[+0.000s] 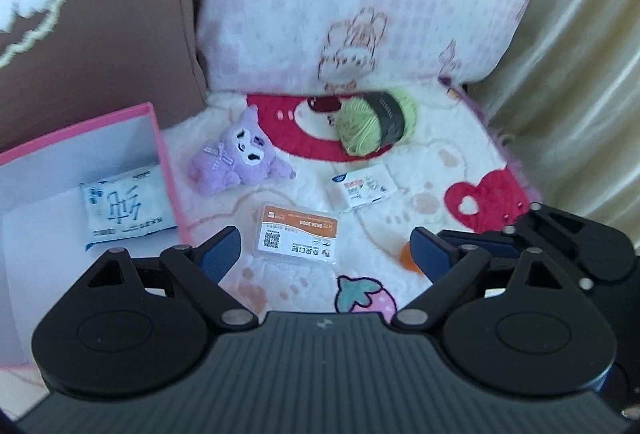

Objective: Organize objects
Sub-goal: 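Move the left tool to the orange-labelled card box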

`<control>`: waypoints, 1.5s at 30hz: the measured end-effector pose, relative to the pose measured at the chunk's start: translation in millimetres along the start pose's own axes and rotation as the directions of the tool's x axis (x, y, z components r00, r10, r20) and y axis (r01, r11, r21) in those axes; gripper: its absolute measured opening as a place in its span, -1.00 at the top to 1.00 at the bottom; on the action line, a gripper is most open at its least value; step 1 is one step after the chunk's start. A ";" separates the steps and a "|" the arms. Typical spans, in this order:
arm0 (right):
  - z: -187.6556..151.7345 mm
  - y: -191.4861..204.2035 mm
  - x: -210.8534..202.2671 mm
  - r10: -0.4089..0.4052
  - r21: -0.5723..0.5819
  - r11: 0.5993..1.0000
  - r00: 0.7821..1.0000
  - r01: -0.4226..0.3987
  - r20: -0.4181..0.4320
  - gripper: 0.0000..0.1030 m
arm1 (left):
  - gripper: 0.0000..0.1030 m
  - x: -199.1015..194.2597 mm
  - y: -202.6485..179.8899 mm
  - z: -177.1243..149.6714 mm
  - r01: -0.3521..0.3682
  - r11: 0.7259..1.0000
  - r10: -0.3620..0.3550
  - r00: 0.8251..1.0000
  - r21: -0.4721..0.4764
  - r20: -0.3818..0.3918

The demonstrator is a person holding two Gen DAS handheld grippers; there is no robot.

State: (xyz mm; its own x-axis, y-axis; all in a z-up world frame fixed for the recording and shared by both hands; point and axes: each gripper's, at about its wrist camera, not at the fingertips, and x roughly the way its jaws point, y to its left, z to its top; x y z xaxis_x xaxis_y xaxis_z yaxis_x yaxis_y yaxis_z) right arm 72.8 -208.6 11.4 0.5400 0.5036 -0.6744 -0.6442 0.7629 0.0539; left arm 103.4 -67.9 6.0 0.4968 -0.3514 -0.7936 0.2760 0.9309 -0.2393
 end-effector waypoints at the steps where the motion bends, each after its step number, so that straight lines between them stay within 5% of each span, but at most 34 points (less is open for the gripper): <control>1: -1.3 -3.7 3.4 0.004 0.010 1.000 1.000 -0.004 -0.001 -0.65 | -0.73 10.5 0.9 3.7 0.002 1.000 -0.001 1.000 0.006 -0.021; 15: -29.7 -41.5 58.6 0.028 0.076 0.997 0.999 -0.026 -0.018 -0.65 | -0.36 119.8 12.7 24.4 -0.006 0.999 -0.007 0.971 -0.053 -0.241; 32: -48.5 -53.0 101.9 -0.011 0.074 0.997 0.998 0.015 -0.063 -0.64 | -0.30 151.5 28.0 24.8 -0.115 0.989 0.091 0.970 -0.092 -0.227; 45: -58.5 -61.3 126.5 0.017 0.131 0.991 0.994 -0.002 -0.107 -0.63 | -0.25 159.5 34.7 8.3 -0.091 0.976 0.042 0.972 -0.200 -0.233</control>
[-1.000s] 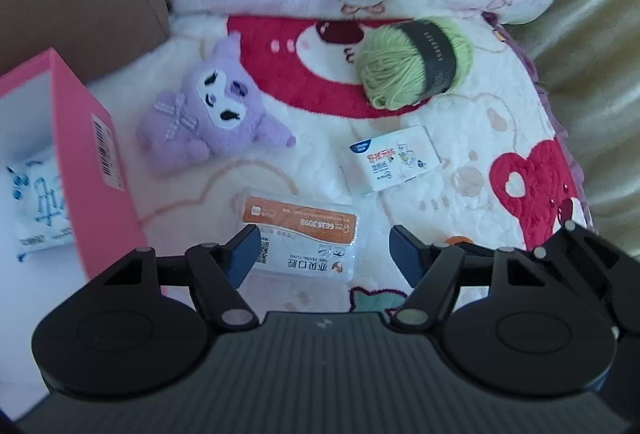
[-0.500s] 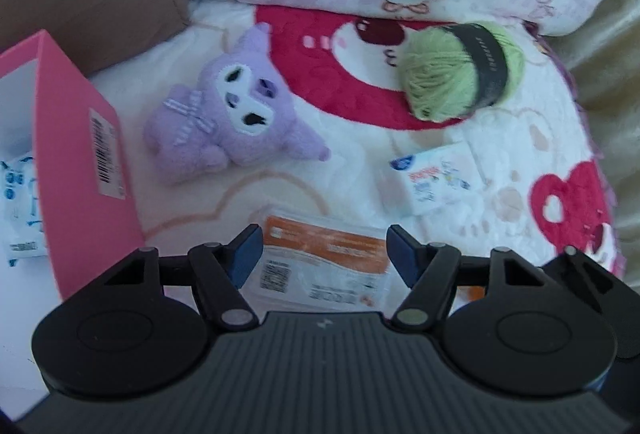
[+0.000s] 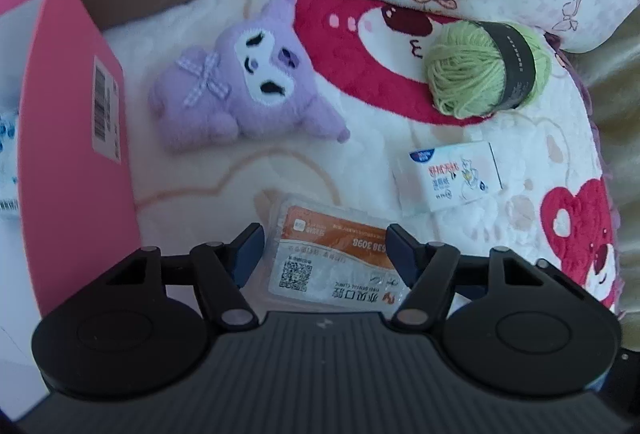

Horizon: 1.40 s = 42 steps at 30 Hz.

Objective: Organize objects
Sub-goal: 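Close the left tool on the orange-labelled card box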

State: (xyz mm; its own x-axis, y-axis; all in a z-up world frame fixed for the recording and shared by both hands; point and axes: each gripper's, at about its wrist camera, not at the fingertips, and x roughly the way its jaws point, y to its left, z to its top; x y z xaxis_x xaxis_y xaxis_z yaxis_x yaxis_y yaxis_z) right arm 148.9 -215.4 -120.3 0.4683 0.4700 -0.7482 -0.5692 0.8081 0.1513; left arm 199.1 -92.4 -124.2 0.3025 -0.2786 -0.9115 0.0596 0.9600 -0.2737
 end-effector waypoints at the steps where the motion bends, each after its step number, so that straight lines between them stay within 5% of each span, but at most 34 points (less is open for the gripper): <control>1: -0.6 -0.7 0.4 0.000 0.004 1.000 1.000 0.000 -0.002 -0.63 | -0.21 0.3 0.1 -1.9 0.010 1.000 -0.010 1.000 -0.013 -0.008; 10: -6.0 -10.6 -2.1 -0.009 0.093 0.996 1.000 0.007 0.017 -0.67 | -0.01 1.2 0.2 -13.4 0.067 0.994 -0.069 0.997 -0.090 -0.021; 22: -13.8 -17.8 15.1 -0.025 0.143 0.989 1.000 0.023 0.012 -0.67 | -0.02 3.2 -0.6 -22.7 0.072 0.991 -0.066 0.996 -0.112 0.051; 42: -14.6 -9.8 -1.2 -0.095 0.043 0.995 0.995 0.094 0.025 -0.55 | 0.00 -16.6 -2.7 -49.6 0.106 0.991 -0.095 0.987 -0.084 0.130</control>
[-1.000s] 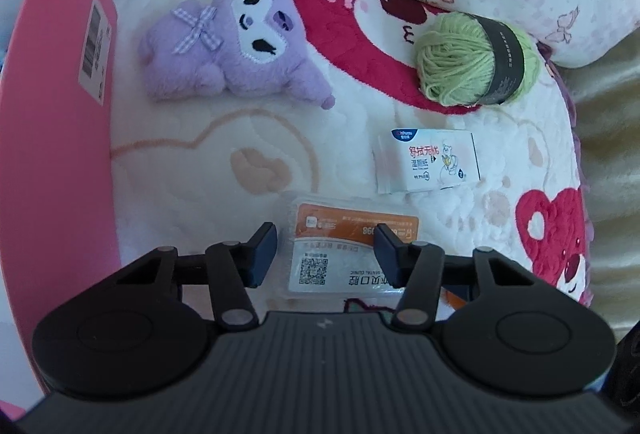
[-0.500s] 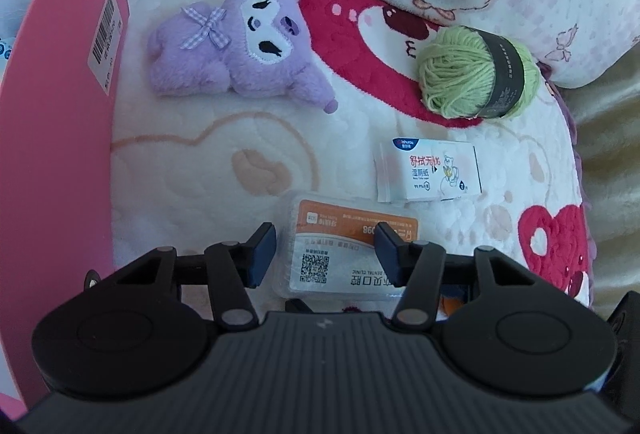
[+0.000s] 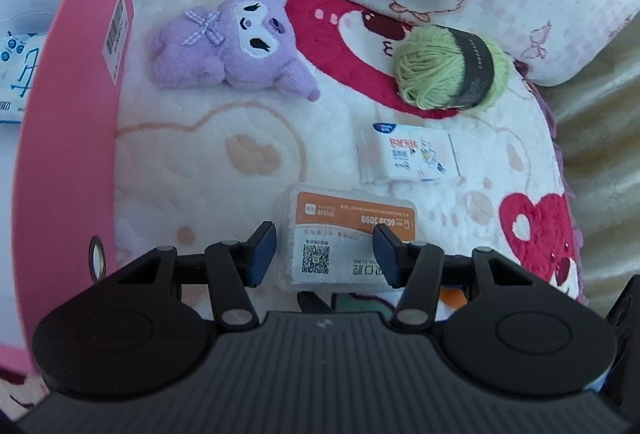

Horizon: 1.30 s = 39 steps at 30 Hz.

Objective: Organize objects
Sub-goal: 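Close the left tool on the orange-labelled card box, then lift the card box with the left tool and carry it over the pink box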

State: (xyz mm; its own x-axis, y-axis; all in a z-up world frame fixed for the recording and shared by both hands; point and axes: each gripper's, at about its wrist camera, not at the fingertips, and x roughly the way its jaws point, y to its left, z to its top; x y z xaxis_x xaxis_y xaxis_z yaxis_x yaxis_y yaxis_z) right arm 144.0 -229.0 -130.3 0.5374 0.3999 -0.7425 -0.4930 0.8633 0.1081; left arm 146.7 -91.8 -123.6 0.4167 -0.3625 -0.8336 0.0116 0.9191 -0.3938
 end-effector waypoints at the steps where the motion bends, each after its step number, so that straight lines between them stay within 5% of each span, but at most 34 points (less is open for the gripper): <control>1: -0.5 0.4 -4.7 0.000 -0.001 1.000 1.000 0.000 0.002 -0.55 | 0.00 -3.2 -0.6 -2.0 0.005 1.000 -0.005 1.000 0.003 0.002; 14: 11.1 32.1 -56.1 -0.014 -0.054 0.998 1.000 0.014 0.001 -0.55 | 0.01 -63.7 -1.6 -20.6 0.068 0.998 -0.068 0.997 0.001 0.028; 39: 48.8 104.9 -121.3 0.049 -0.158 0.986 0.998 -0.054 -0.038 -0.45 | 0.02 -197.1 -5.9 -36.4 0.019 0.991 -0.027 0.998 0.131 0.063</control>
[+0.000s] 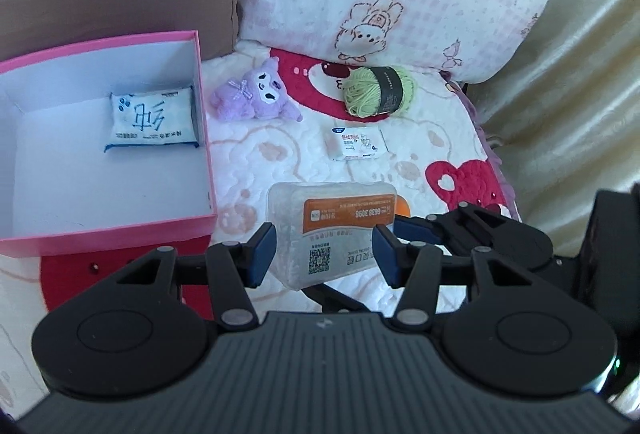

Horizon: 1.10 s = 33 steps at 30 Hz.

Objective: Organize objects
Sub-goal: 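Lift the card box with the left tool and carry it over the pink box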

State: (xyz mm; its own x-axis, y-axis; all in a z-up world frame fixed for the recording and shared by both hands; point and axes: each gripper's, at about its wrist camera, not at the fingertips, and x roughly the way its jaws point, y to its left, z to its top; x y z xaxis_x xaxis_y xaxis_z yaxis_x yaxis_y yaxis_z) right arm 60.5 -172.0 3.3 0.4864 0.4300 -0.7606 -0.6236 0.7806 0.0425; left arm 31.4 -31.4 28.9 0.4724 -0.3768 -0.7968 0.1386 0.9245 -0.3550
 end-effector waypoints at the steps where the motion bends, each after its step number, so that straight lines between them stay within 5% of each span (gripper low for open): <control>1: 0.6 1.9 -1.3 0.004 -0.002 1.000 1.000 -0.004 -0.002 -0.43 | 0.02 -4.1 0.0 -1.1 -0.004 1.000 0.004 1.000 0.002 0.004; 23: 33.0 58.3 -37.4 0.034 -0.168 0.985 0.999 -0.027 0.039 -0.32 | 0.05 -83.5 42.1 -7.0 -0.007 1.000 0.010 0.996 -0.028 0.093; 33: 61.0 82.7 -37.3 0.106 -0.205 0.975 0.992 -0.090 0.069 -0.27 | 0.05 -106.9 81.5 -4.3 -0.027 0.995 0.041 0.987 -0.093 0.153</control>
State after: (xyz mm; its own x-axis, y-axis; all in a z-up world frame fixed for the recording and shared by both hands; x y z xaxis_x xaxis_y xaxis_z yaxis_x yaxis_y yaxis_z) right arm 28.2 -95.8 74.8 0.4583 0.5409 -0.7052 -0.7772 0.6289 -0.0227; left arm -11.5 84.0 83.1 0.6056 -0.3256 -0.7261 0.0447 0.9249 -0.3775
